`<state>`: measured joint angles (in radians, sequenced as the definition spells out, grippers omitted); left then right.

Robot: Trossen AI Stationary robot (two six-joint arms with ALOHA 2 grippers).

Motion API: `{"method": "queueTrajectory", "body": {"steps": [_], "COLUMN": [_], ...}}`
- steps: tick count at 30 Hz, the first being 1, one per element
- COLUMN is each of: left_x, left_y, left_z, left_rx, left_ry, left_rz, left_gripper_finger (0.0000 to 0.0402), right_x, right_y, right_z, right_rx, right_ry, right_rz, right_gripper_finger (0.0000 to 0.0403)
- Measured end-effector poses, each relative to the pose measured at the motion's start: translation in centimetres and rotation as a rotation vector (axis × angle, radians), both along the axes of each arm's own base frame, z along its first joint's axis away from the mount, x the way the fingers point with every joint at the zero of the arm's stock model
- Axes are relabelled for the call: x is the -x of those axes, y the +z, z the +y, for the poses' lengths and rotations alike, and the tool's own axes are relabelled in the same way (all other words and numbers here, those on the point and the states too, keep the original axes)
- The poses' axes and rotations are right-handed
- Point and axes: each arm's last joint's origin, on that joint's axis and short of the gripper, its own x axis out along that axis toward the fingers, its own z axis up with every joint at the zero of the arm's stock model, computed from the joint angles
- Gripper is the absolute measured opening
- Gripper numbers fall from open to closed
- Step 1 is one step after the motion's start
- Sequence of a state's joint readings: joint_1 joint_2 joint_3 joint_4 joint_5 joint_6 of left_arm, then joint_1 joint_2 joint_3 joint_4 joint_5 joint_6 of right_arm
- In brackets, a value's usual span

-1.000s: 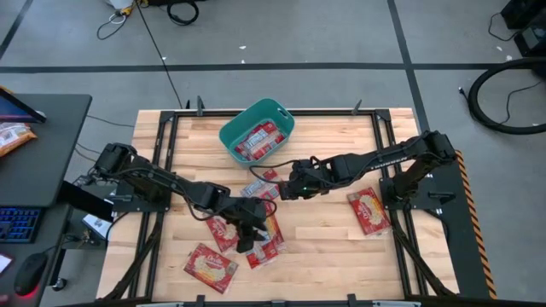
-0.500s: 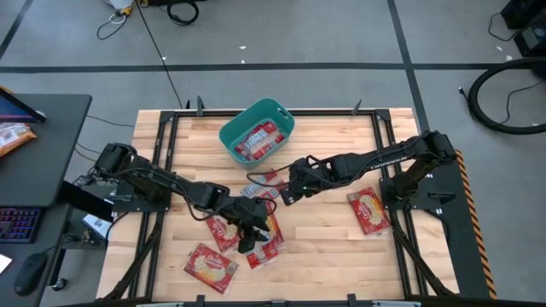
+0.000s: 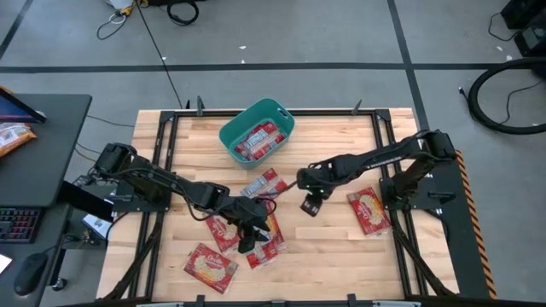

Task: Sort popcorn bags into baskets
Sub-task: Put the red popcorn bag into the blue bin

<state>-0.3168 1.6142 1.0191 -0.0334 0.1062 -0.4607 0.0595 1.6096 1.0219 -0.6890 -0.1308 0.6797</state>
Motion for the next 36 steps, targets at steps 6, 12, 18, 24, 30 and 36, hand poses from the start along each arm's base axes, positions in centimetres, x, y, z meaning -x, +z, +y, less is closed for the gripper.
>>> {"method": "queueTrajectory", "body": {"steps": [6, 12, 18, 24, 30, 36], "left_x": [-0.1, -0.2, -0.2, -0.1, -0.2, -0.3], "left_y": [0.1, 0.3, 0.4, 0.5, 0.6, 1.0], "left_z": [0.0, -0.1, -0.3, -0.4, -0.4, 0.2], "left_rx": [0.004, 0.011, 0.194, 0.252, 0.275, 0.34], "left_ry": [0.0, 0.001, 0.065, 0.034, 0.06, 0.103], "left_rz": [-0.013, -0.033, 0.038, 0.066, 0.057, 0.076], "left_gripper_finger": [0.0172, 0.0172, 0.0172, 0.0172, 0.0172, 0.0172], "right_x": [3.5, 6.2, 9.5, 13.4, 14.4, 14.1], "right_y": [-1.2, 0.0, 1.4, 1.0, 0.9, 0.3], "right_z": [-0.9, -1.4, -1.5, -1.6, -1.7, -1.9], "right_rx": [0.045, 0.098, 0.094, 0.115, 0.145, 0.116], "right_ry": [-0.002, -0.034, -0.049, 0.022, 0.165, 0.221], "right_rz": [0.213, 0.288, 0.21, 0.157, 0.121, 0.172], "right_gripper_finger": [0.0133, 0.014, 0.015, 0.0152, 0.0154, 0.0173]}}
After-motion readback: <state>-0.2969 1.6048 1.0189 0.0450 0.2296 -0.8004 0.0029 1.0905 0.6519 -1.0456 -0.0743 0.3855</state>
